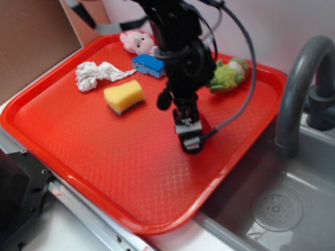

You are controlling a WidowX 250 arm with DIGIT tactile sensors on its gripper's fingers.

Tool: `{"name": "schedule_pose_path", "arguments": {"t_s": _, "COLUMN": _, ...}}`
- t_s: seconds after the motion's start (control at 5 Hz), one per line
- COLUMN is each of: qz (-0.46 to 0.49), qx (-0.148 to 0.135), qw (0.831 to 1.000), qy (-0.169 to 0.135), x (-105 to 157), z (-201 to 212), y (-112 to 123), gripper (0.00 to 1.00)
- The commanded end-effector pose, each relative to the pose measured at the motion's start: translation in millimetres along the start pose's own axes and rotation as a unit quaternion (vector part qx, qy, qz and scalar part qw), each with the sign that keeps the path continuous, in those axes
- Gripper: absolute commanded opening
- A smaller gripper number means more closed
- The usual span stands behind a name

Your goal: Grab the red paper.

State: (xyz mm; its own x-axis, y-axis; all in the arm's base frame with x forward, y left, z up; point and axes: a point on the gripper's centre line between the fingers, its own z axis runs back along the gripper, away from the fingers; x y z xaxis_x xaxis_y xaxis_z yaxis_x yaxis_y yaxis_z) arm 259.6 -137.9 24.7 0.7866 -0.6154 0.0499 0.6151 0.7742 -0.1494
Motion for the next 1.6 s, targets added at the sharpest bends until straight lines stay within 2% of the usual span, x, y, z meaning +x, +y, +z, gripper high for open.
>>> {"name": "schedule_pose_path", "arguments": {"t_s": 0.0, "qz": -0.002, "qx": 0.007, "qw": 1.0, "qy": 0.002, "x": 5, "z": -8, "y": -17, "gripper": 0.0}}
{"name": "schedule_pose_path", "arguments": {"t_s": 0.2, "qz": 0.03, "qx": 0.039, "qw": 0.999, "qy": 0.005, "x": -4, "z": 5, "y": -20, "gripper": 0.0}}
{"name": "schedule_pose_path", "arguments": {"t_s": 0.4, "qz": 0.157, "qx": 0.031, "qw": 0.987, "qy": 0.024, "x": -34, "z": 46, "y": -9, "gripper": 0.0}}
{"name": "schedule_pose_path", "arguments": {"t_s": 0.6, "qz": 0.279, "qx": 0.089, "qw": 0.956, "qy": 0.008, "x": -66, "z": 90, "y": -4, "gripper": 0.0}}
{"name": "schedule_pose_path", "arguments": {"t_s": 0.8, "qz": 0.36, "qx": 0.072, "qw": 0.93, "qy": -0.021, "x": -98, "z": 123, "y": -13, "gripper": 0.0}}
{"name": "schedule_pose_path", "arguments": {"t_s": 1.0, "qz": 0.391, "qx": 0.064, "qw": 0.917, "qy": -0.052, "x": -124, "z": 151, "y": -19, "gripper": 0.0}}
{"name": "schedule_pose_path", "arguments": {"t_s": 1.2, "qz": 0.402, "qx": 0.079, "qw": 0.911, "qy": -0.059, "x": -122, "z": 148, "y": -21, "gripper": 0.0}}
{"name": "schedule_pose_path", "arguments": {"t_s": 1.4, "qz": 0.361, "qx": 0.08, "qw": 0.929, "qy": 0.01, "x": -115, "z": 144, "y": -15, "gripper": 0.94}}
